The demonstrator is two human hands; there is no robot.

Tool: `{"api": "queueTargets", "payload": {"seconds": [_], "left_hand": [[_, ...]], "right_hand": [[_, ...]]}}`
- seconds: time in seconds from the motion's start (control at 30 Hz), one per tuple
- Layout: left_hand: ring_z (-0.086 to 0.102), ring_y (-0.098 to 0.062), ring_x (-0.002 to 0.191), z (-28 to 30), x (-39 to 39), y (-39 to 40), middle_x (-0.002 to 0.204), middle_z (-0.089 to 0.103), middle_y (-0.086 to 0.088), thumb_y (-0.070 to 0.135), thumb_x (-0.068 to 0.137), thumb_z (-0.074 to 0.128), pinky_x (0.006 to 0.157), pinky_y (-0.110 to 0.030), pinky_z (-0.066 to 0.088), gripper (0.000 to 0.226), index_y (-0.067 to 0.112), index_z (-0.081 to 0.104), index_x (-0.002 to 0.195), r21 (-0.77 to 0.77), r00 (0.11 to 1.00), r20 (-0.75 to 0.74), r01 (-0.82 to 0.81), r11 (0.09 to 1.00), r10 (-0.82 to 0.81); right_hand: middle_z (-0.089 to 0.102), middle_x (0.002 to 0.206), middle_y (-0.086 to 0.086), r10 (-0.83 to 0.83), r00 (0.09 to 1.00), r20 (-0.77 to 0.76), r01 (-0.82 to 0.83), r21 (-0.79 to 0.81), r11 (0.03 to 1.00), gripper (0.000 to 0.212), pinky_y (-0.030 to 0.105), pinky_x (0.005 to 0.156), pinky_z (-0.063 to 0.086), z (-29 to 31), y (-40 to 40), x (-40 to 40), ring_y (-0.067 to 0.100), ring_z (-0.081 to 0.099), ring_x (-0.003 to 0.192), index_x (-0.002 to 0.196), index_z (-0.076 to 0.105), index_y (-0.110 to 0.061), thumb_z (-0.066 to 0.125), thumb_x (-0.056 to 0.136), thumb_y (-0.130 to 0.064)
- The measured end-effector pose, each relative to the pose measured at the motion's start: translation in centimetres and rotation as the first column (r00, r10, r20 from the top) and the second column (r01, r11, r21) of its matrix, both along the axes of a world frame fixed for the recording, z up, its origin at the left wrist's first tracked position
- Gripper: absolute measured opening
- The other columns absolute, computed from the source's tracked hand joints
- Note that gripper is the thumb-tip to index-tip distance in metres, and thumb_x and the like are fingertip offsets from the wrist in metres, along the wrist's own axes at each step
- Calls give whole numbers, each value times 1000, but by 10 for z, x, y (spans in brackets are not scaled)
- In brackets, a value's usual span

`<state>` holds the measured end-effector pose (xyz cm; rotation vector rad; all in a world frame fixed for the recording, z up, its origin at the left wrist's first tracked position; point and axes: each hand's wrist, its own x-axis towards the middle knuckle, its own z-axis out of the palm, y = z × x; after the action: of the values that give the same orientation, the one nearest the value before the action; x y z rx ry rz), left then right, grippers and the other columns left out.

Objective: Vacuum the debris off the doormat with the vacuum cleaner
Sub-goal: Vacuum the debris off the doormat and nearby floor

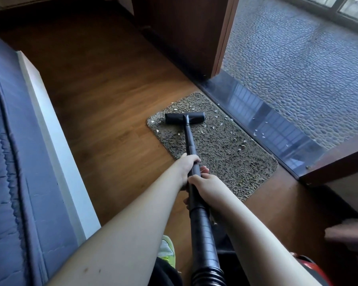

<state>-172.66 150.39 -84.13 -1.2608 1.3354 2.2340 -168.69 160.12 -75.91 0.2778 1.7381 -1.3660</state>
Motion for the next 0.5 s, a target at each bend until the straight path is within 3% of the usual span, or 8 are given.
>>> {"api": "queueTargets", "payload": {"seconds": [0.1, 0.2, 0.3, 0.4, 0.5], "left_hand": [[47, -20, 51, -4, -5, 0, 69, 44, -12, -5, 95, 40, 51, -34, 52, 45, 16, 29, 134, -26, 1000, -28, -10, 1000, 10], [43, -19, 53, -6, -11, 0, 70, 42, -12, -8, 95, 38, 42, -28, 49, 62, 16, 18, 150, -93, 999, -29, 27, 995, -30], [44, -20, 53, -2, -16, 3, 69, 43, -13, -7, 95, 38, 42, -29, 47, 62, 19, 20, 149, -115, 999, 3, 43, 992, -43], [44, -19, 52, 4, -19, 4, 72, 42, -13, -6, 94, 38, 49, -34, 43, 42, 14, 30, 130, -109, 998, 21, 57, 992, -55], [46, -19, 52, 5, -19, 2, 72, 43, -13, -5, 93, 40, 49, -32, 44, 47, 10, 28, 137, -113, 997, 24, 82, 990, -80]], "right_hand": [[64, 84, 15, -15, 1000, 26, 16, -34, 999, 27, 25, 40, 48, 2, -2, 0, 21, 61, 40, 116, 53, 1, 43, 93, -7], [69, 75, 7, -38, 998, 54, 40, -48, 998, 27, 23, 39, 46, 4, -2, -3, 18, 61, 41, 118, 54, -4, 43, 94, -8], [68, 66, 4, -72, 993, 95, 75, -28, 997, 27, 21, 38, 45, 6, 0, -6, 16, 60, 41, 116, 56, -1, 45, 93, -11], [64, 66, 7, -116, 983, 145, 124, -46, 991, 23, 20, 39, 46, 13, -1, -5, 16, 58, 41, 109, 58, 1, 47, 94, -12], [58, 70, 9, -135, 975, 177, 149, -68, 986, 19, 21, 40, 46, 16, -2, -3, 16, 55, 42, 104, 59, -1, 50, 93, -13]]}}
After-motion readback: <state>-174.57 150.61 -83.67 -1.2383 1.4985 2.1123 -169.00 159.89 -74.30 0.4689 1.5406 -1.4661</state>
